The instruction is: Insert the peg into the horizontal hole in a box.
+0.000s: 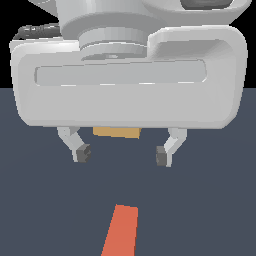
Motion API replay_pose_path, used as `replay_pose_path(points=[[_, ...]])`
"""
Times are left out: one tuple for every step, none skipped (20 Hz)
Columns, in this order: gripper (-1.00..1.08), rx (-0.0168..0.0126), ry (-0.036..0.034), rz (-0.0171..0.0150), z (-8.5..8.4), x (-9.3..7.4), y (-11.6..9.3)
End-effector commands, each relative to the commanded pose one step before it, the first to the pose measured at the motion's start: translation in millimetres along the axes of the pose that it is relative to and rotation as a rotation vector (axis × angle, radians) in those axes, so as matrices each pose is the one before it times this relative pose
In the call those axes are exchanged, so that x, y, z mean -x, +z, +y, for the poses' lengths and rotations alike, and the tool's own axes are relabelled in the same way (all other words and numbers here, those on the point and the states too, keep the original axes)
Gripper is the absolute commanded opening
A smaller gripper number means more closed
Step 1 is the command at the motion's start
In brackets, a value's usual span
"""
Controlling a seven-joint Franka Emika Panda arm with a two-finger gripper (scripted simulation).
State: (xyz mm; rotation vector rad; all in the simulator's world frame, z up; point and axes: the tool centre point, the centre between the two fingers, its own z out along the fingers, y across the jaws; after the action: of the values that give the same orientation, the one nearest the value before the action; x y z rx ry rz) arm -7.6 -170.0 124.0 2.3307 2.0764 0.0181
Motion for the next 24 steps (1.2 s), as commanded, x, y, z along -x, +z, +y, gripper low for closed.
replay_pose_path(points=[[1.00, -0.00541, 0.01298, 0.00085, -1.62, 33.62, 14.60], [1.00, -0.00210, 0.00490, 0.00039, -0.29, 12.36, 5.38], [1.00, -0.00198, 0.00460, 0.00038, -0.24, 11.60, 5.06], [1.00, -0.00187, 0.00433, 0.00037, -0.17, 10.86, 4.74], [1.00, -0.00175, 0.00405, 0.00035, -0.08, 10.10, 4.40], [1.00, -0.00161, 0.00374, 0.00033, 0.00, 9.32, 4.05], [1.00, -0.00147, 0.00340, 0.00029, 0.07, 8.48, 3.68], [1.00, -0.00134, 0.00310, 0.00027, 0.09, 7.62, 3.30], [1.00, -0.00116, 0.00268, 0.00024, 0.10, 6.68, 2.90], [1.00, -0.00102, 0.00236, 0.00021, 0.10, 5.83, 2.52], [1.00, -0.00086, 0.00200, 0.00018, 0.12, 4.95, 2.14], [1.00, -0.00072, 0.00167, 0.00014, 0.14, 4.11, 1.77], [1.00, -0.00061, 0.00141, 0.00011, 0.15, 3.32, 1.42], [1.00, -0.00038, 0.00090, 0.00006, 0.21, 2.36, 0.99], [1.00, -0.00038, 0.00090, 0.00003, 0.18, 1.74, 0.71], [1.00, 0.00000, 0.00000, 0.00000, 0.31, 0.56, 0.20], [1.00, 0.00000, 0.00000, 0.00000, 0.28, -0.02, -0.05], [1.00, 0.00000, 0.00000, 0.00000, 0.14, -0.23, -0.12], [1.00, -0.00087, 0.00196, -0.00043, -1.05, 0.55, 0.14], [1.00, 0.00000, 0.00000, 0.00000, 0.00, 0.00, 0.36], [1.00, 0.00000, 0.00000, 0.00000, 0.00, 0.00, 1.07], [1.00, 0.00000, 0.00000, 0.00000, -0.01, 0.00, 1.78], [1.00, 0.00000, 0.00000, 0.00000, -0.01, 0.00, 2.49], [1.00, 0.00000, 0.00000, 0.00000, -0.03, 0.00, 3.19]])
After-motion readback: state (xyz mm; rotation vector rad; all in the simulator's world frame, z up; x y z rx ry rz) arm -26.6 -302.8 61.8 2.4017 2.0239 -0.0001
